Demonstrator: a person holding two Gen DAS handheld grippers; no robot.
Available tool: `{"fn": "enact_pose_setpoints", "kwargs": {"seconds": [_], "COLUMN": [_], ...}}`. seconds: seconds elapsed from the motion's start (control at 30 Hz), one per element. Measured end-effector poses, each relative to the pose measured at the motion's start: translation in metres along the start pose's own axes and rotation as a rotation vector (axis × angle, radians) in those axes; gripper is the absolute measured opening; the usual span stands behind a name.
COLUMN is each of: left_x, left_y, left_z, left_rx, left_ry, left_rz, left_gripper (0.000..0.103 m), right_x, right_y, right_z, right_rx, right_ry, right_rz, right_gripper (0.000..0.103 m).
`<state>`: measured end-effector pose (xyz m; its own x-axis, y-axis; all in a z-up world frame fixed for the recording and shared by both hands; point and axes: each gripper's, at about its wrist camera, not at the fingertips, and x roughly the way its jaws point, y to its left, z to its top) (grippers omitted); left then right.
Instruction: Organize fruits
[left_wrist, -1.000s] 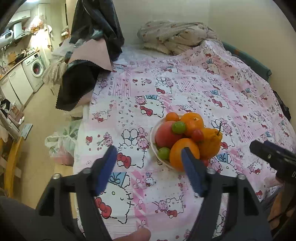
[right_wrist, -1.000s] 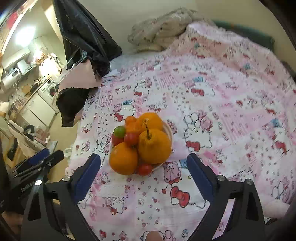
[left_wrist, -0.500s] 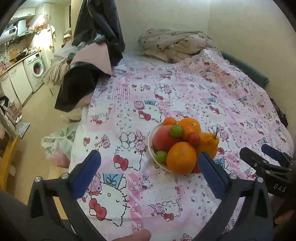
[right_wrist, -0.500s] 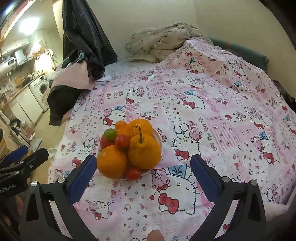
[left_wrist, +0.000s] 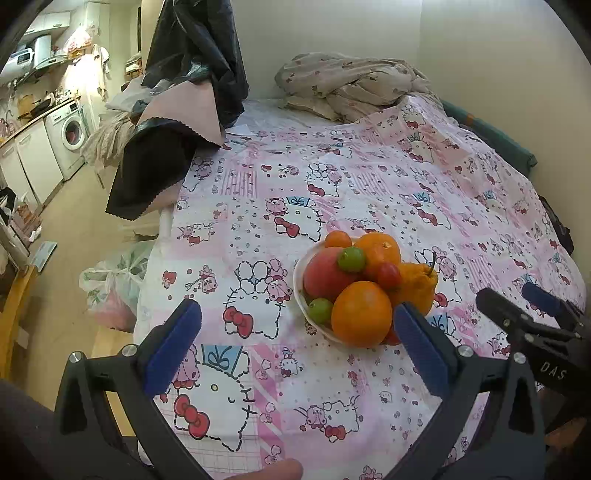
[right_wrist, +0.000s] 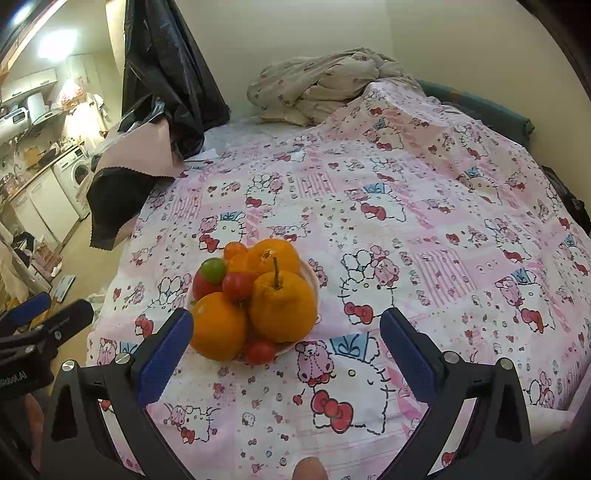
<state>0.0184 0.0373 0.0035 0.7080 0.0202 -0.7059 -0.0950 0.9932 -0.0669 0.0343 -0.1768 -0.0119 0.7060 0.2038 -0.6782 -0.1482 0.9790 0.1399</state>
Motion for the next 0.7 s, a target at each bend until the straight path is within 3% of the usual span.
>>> {"fn": "enact_pose_setpoints", "kwargs": {"seconds": [0.7], "left_x": [0.0004], "left_y": [-0.0009], "left_z": [-0.0012], "left_rx": [-0.003], "left_ry": [0.0], "left_rz": [0.0], "left_gripper": [0.103], "right_x": [-0.0009], "right_y": [-0.0023], "right_z": [0.001], "right_rx": [0.01], "right_ry": [-0.003], "right_rz": [0.008], "right_gripper": [0.103]}}
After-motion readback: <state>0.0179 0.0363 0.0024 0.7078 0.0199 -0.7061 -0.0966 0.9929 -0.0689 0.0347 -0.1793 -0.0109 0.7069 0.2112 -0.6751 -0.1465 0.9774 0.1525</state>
